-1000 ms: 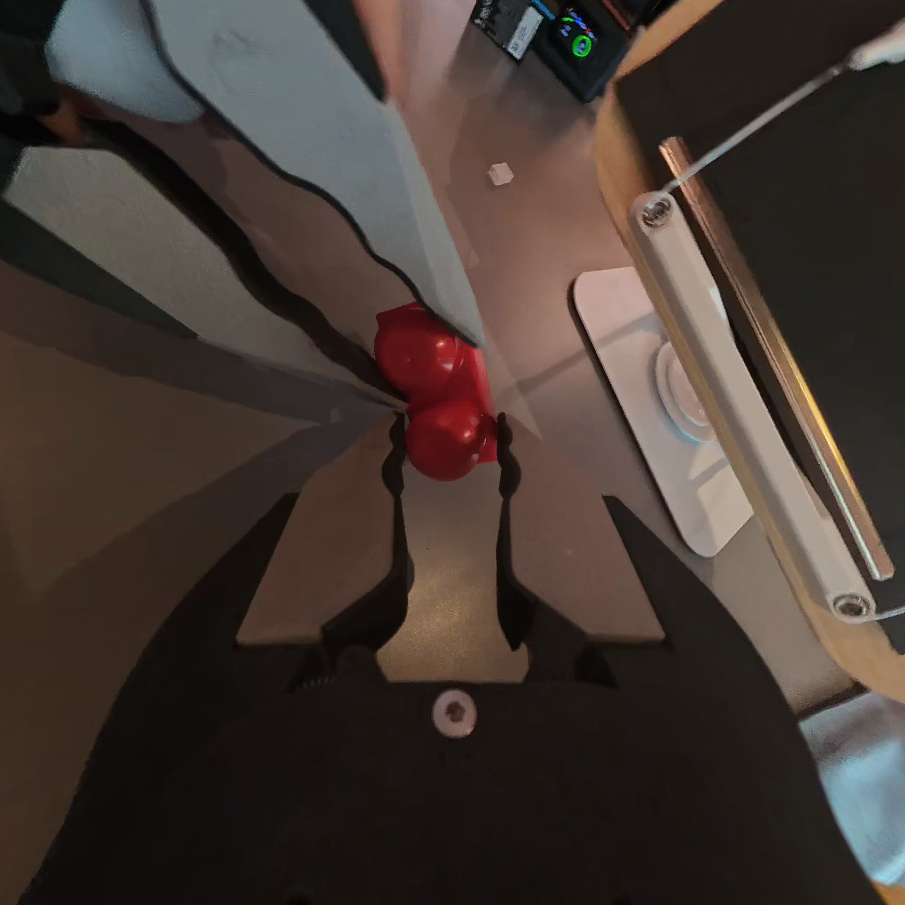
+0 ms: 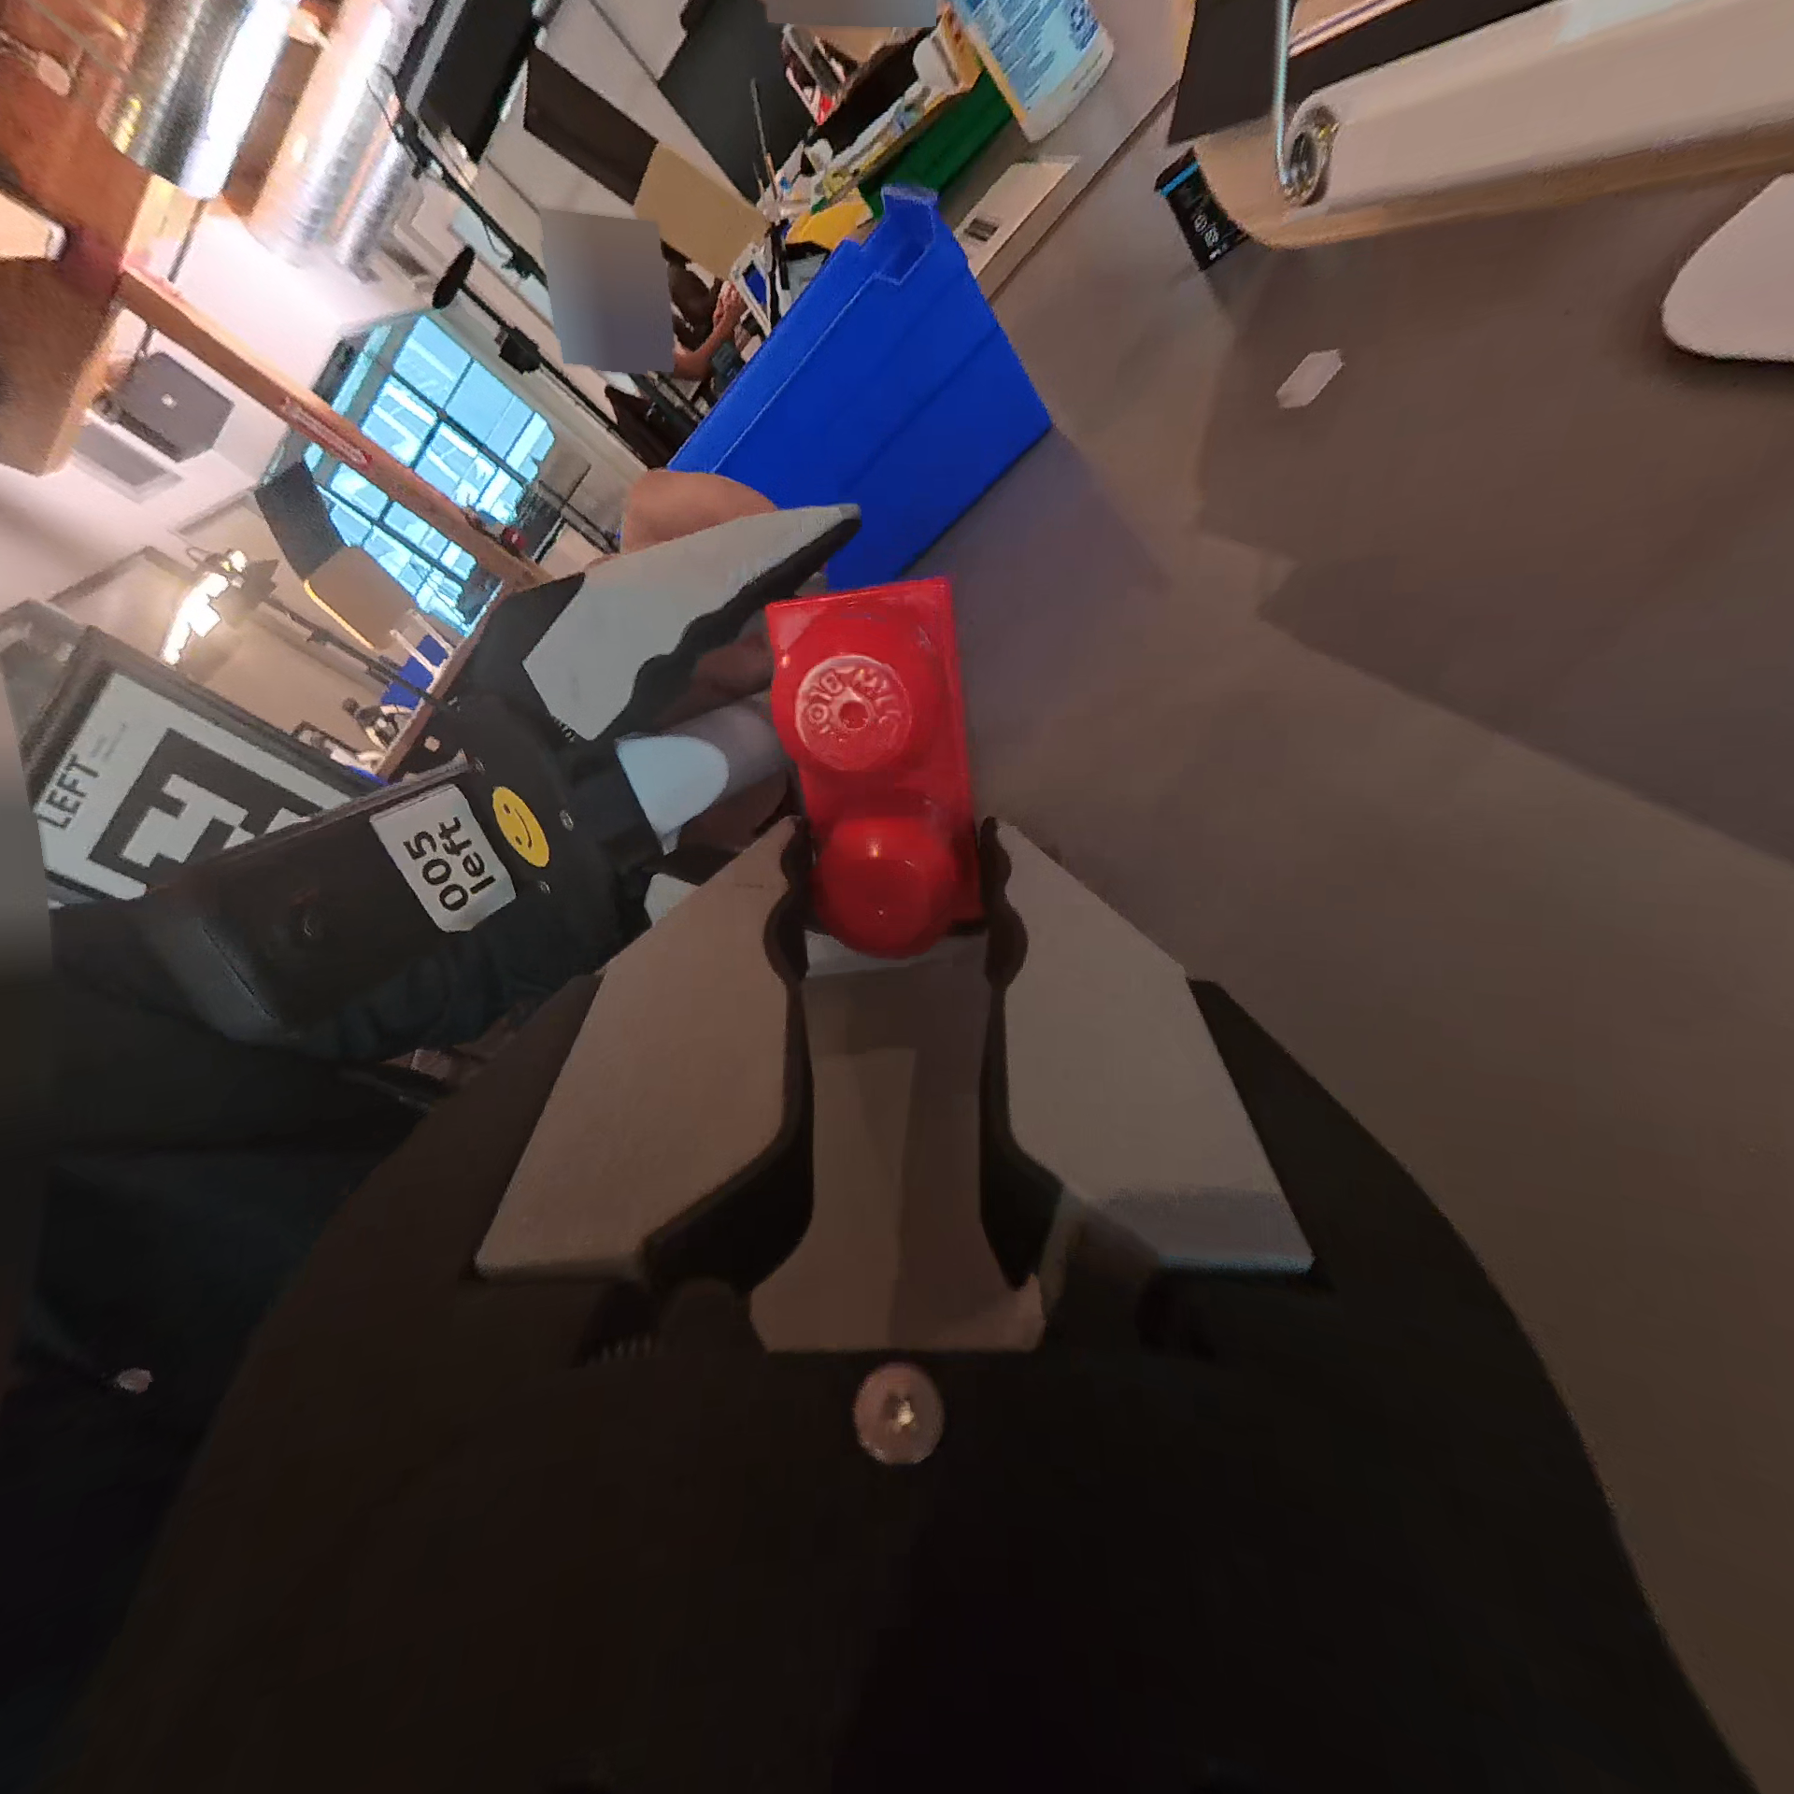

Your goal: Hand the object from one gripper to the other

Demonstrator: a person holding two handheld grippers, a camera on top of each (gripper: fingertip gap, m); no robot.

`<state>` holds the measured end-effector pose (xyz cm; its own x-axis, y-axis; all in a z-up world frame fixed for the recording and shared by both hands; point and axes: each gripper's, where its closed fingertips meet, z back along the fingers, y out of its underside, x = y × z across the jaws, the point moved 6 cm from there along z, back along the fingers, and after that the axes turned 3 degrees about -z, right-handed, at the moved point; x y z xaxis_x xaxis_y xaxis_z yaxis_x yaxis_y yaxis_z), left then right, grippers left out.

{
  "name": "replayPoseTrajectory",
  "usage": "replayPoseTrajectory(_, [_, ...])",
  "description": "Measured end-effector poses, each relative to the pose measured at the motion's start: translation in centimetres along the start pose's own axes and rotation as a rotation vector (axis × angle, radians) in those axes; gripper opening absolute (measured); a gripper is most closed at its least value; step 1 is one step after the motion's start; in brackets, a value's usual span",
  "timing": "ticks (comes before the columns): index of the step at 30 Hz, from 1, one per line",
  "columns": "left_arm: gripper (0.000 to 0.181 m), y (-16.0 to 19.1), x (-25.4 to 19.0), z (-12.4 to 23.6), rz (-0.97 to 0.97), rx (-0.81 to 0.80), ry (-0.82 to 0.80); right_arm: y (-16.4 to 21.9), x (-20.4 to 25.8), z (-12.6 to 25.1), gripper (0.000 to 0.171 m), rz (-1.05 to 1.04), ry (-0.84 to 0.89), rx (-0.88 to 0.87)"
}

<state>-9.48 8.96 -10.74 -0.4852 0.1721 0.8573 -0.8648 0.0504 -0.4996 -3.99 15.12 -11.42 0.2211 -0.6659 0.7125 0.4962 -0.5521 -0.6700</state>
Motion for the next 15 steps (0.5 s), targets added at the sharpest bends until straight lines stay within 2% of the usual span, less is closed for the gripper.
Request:
replayPoseTrajectory(7, [0.073,-0.2,0.1,0.2,-0.028,-0.026,0.037,-0.1,0.2,0.6,0.033,0.032,-0.014,0.026])
replayPoseTrajectory(15, [0.072,0.8,-0.3,-0.2,-0.057,0.031,0.051,-0.7,-0.4,1.8,0.041,0.228,0.234,0.03])
